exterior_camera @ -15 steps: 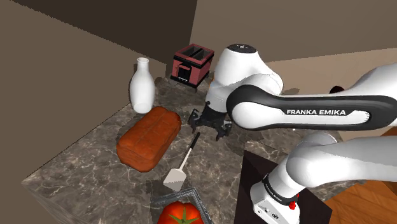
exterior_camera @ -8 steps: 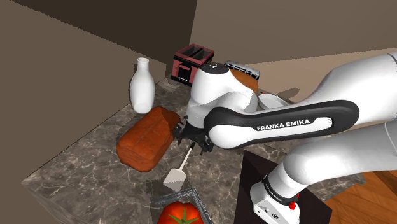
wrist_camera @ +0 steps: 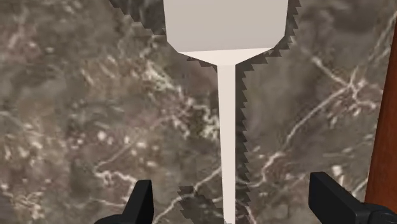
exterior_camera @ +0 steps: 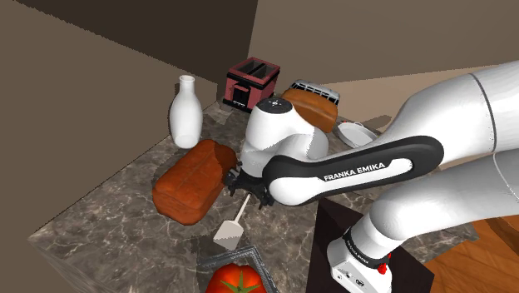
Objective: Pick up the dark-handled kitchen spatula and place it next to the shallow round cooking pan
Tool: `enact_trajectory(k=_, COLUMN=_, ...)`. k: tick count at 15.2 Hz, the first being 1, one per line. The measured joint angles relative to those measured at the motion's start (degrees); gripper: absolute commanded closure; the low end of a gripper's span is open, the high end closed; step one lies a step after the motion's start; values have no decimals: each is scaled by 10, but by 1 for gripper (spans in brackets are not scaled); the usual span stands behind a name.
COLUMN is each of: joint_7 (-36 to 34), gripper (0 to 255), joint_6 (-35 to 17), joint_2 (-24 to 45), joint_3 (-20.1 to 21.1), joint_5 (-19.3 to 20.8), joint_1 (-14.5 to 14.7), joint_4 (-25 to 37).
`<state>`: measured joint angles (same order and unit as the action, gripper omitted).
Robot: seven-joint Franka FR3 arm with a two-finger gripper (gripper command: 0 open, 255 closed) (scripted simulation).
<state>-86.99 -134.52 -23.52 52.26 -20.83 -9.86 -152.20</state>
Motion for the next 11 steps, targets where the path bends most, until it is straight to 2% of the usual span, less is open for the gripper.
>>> enact_trajectory(k=4, joint_7=0, gripper=0, joint_6=-2, joint_2=1, joint_3=1, joint_5=0, joint_1=-1, joint_4=0)
enact_trajectory(k=5, joint_7=0, gripper=255, joint_6=-2, joint_2=1, joint_3=1, joint_5=0, joint_1=-1, joint_4=0)
enact_trajectory(k=11, joint_7=0, gripper=255, joint_6=-2, joint_2=1, joint_3=1, joint_5=0, joint_1=-1, joint_4=0)
